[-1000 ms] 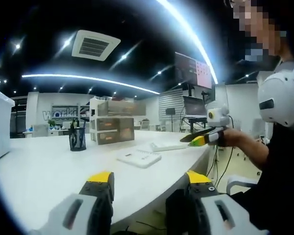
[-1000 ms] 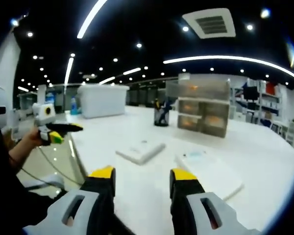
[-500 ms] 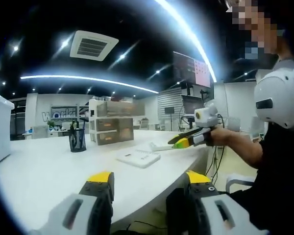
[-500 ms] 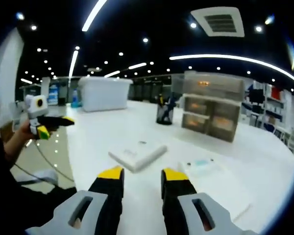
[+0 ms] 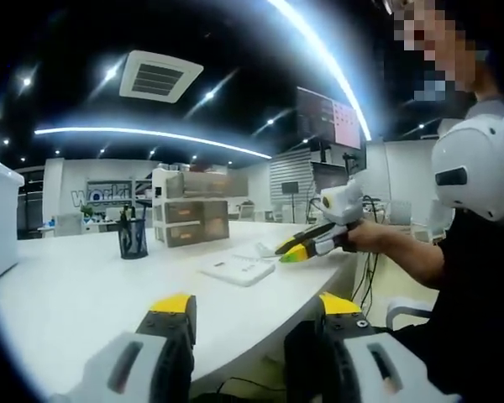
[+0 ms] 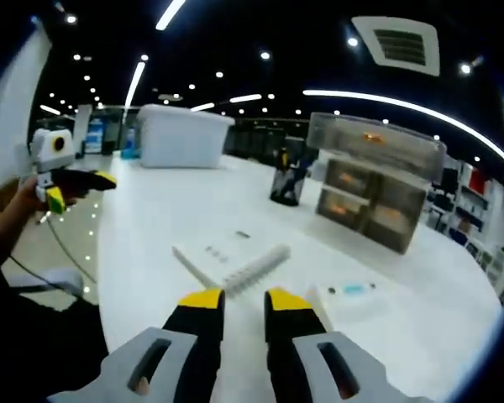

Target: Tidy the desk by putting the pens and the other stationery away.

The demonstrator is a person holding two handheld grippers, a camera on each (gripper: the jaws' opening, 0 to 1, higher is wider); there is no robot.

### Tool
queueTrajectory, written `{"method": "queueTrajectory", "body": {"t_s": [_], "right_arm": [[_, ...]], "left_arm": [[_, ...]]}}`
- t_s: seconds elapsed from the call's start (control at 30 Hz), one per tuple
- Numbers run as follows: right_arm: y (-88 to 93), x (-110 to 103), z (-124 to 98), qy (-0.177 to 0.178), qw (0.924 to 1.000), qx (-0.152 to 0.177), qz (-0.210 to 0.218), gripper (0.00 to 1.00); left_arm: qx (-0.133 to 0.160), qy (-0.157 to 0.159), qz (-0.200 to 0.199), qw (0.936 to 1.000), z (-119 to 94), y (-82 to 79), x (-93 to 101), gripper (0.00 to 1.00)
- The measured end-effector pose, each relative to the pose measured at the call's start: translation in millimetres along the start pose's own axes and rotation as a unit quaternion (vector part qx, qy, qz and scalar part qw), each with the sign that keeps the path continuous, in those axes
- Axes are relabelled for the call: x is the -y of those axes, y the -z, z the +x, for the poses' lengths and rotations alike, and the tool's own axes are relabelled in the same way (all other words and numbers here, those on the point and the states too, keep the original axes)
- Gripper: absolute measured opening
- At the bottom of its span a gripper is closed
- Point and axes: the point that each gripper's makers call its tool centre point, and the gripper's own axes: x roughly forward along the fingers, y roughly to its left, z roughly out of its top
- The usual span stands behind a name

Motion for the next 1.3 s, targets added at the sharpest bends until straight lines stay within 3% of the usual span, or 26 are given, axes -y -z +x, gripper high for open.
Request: {"method": "queueTrajectory", "body": {"t_s": [0.73, 1.3], "right_arm": [[6.4, -3.7, 13.5, -0.013, 0.9996, -0.016, -0.018, 0.08], [6.0, -4.1, 15.2, -0.012, 0.9998, -0.011, -0.013, 0.03]], "left_arm": [[-0.005, 0.003, -0.003, 1.0, 0.4, 3.9, -0.1, 0.56], [-0.009, 0.007, 0.001, 0.9999, 3.7, 3.9, 4.6, 0.55]]}}
